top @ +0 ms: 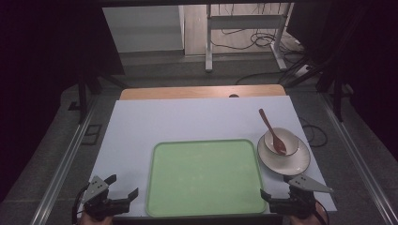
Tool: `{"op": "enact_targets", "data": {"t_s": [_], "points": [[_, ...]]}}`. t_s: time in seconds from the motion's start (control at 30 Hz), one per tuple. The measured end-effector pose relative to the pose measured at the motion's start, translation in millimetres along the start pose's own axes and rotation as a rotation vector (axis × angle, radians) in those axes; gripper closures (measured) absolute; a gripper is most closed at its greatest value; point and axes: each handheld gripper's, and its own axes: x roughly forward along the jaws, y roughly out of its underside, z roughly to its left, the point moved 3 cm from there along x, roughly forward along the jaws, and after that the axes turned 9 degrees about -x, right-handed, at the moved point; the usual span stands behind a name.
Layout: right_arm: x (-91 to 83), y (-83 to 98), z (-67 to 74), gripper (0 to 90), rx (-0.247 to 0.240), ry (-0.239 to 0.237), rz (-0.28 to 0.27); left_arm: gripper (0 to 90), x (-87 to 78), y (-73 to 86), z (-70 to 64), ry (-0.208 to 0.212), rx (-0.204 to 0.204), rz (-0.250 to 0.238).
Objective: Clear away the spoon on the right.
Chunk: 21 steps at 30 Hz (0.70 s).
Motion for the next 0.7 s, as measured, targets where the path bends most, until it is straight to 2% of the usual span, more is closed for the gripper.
{"op": "enact_targets", "data": {"t_s": [0.13, 0.23, 0.33, 0.53, 0.7], "points": [[3.2, 3.6, -3.0, 0.5, -0.038, 0.001, 0.006, 1.3, 2.3, 0.9, 0.8, 0.029, -0.008, -0.003], [5.2, 5.5, -8.4, 0.5, -0.049, -0.005, -0.004, 0.9, 4.0, 1.6, -0.5, 0.027, 0.012, 0.006], [6.2, 6.5, -10.9, 0.6, -0.036, -0.013, -0.015, 0.7, 5.3, 1.5, -2.9, 0.034, 0.023, 0.010], [7.9, 6.2, -9.4, 0.7, -0.052, -0.016, -0.012, 0.6, 5.8, 1.2, -4.0, 0.037, 0.035, 0.010], [8.4, 7.1, -10.2, 0.9, -0.031, -0.022, -0.001, 0.7, 6.4, 0.7, -4.5, 0.037, 0.034, 0.007]]}}
